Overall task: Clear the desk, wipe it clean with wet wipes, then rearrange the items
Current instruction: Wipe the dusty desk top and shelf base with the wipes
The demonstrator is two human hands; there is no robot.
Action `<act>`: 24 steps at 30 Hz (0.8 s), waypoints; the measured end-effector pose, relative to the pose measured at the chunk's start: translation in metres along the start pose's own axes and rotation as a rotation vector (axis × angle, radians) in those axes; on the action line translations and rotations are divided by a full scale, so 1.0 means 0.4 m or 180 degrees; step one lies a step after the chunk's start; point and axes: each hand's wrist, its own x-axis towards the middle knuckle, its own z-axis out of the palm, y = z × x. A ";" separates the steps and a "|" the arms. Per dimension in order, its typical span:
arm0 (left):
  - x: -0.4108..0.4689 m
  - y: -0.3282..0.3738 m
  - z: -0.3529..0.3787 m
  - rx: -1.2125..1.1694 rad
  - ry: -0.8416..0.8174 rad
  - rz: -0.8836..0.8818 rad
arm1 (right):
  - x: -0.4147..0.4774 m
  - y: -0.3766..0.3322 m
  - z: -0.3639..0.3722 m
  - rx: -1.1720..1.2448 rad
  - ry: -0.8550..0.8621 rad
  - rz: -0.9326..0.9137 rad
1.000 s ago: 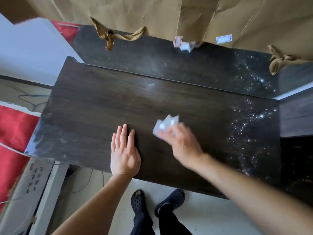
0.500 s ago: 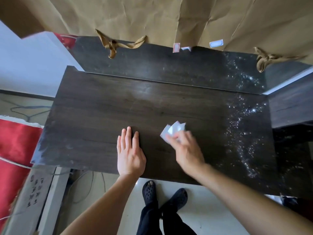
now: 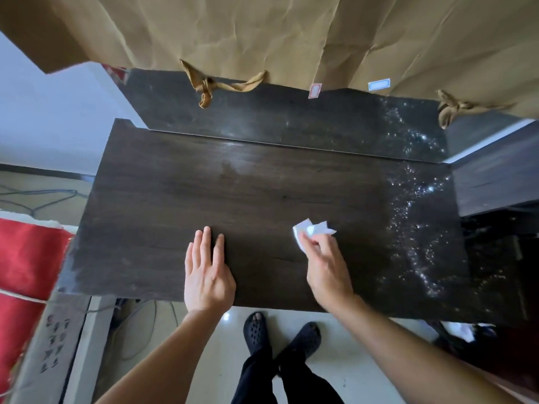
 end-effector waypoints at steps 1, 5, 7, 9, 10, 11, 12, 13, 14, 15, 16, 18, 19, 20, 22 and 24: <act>0.000 0.000 0.000 -0.0001 0.0013 0.0004 | -0.064 -0.004 0.011 0.0117 -0.0064 -0.0201; -0.001 0.015 -0.003 0.0003 0.0030 0.0019 | -0.238 0.171 -0.065 0.0028 -0.0025 0.0063; -0.001 0.012 0.001 0.0059 0.0040 -0.0022 | -0.268 0.274 -0.112 -0.0165 0.0217 0.0552; 0.000 0.017 0.007 0.0140 0.0033 -0.0024 | -0.274 0.305 -0.130 -0.0348 0.0473 0.0955; 0.001 0.024 0.011 0.0171 0.0024 0.0000 | -0.268 0.273 -0.131 -0.0268 0.0528 0.1131; 0.004 0.036 0.015 0.0195 -0.0004 0.0049 | -0.260 0.233 -0.117 -0.0077 0.0572 0.1256; 0.008 0.057 0.017 0.0208 -0.0045 0.0122 | -0.252 0.181 -0.095 0.0163 0.0598 0.1361; 0.012 0.087 0.019 0.0198 -0.0097 0.0203 | -0.251 0.125 -0.082 0.0438 0.0550 0.1320; 0.017 0.122 0.021 0.0154 -0.0143 0.0281 | -0.255 0.085 -0.070 0.0563 0.0419 0.0993; 0.021 0.160 0.024 0.0079 -0.0177 0.0359 | -0.264 0.068 -0.063 0.0463 0.0245 0.0581; 0.022 0.198 0.029 -0.0008 -0.0197 0.0447 | -0.276 0.093 -0.065 0.0439 0.0167 0.0390; 0.020 0.266 0.040 -0.0147 -0.0198 0.0651 | -0.305 0.228 -0.089 0.0304 0.0338 0.0503; 0.015 0.296 0.048 -0.0187 -0.0202 0.0760 | -0.315 0.305 -0.111 0.0114 0.0494 0.0771; 0.008 0.324 0.057 -0.0218 -0.0225 0.0851 | -0.326 0.374 -0.145 -0.0072 0.0618 0.1118; -0.007 0.376 0.080 -0.0235 -0.0305 0.0912 | -0.333 0.468 -0.188 -0.0289 0.0729 0.1688; -0.022 0.420 0.105 -0.0220 -0.0333 0.0803 | -0.308 0.454 -0.191 -0.0252 0.0841 0.1910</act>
